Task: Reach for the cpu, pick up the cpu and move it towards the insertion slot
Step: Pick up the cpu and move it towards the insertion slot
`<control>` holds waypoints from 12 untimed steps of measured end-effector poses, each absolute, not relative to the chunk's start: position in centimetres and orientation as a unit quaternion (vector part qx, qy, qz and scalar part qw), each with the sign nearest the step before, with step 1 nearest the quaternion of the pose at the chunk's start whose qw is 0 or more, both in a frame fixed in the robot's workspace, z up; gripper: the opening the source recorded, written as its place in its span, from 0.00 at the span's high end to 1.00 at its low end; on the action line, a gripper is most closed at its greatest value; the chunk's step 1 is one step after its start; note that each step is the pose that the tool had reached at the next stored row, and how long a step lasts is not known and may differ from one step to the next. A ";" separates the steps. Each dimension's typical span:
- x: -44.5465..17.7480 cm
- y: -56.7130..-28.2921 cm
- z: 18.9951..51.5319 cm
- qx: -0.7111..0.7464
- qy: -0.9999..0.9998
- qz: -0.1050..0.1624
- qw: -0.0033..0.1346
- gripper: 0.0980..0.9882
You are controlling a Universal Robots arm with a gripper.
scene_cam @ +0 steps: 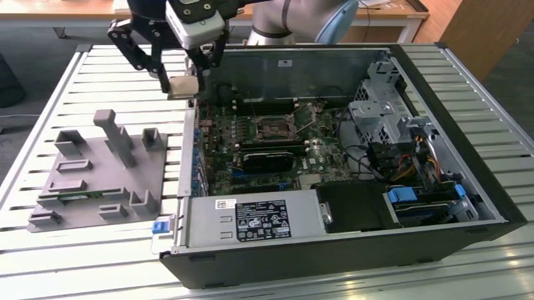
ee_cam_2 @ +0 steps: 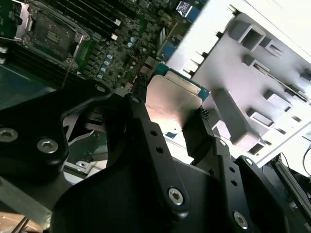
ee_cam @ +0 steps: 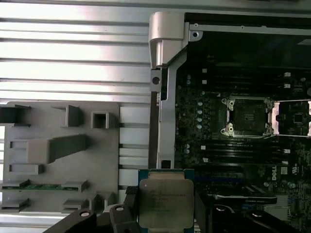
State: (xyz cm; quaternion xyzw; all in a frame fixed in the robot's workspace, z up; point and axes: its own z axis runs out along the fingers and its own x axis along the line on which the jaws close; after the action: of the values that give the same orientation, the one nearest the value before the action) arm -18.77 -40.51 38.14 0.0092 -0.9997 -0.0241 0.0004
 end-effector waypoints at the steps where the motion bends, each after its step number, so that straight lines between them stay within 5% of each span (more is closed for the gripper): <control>1: -18.4 -40.5 38.1 0.009 -1.000 -0.024 0.000 0.50; 12: -14.7 -39.8 38.1 0.009 -1.000 -0.024 0.000 0.50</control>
State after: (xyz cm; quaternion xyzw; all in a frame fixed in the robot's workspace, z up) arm -14.74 -39.78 38.14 0.0092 -0.9997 -0.0242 0.0004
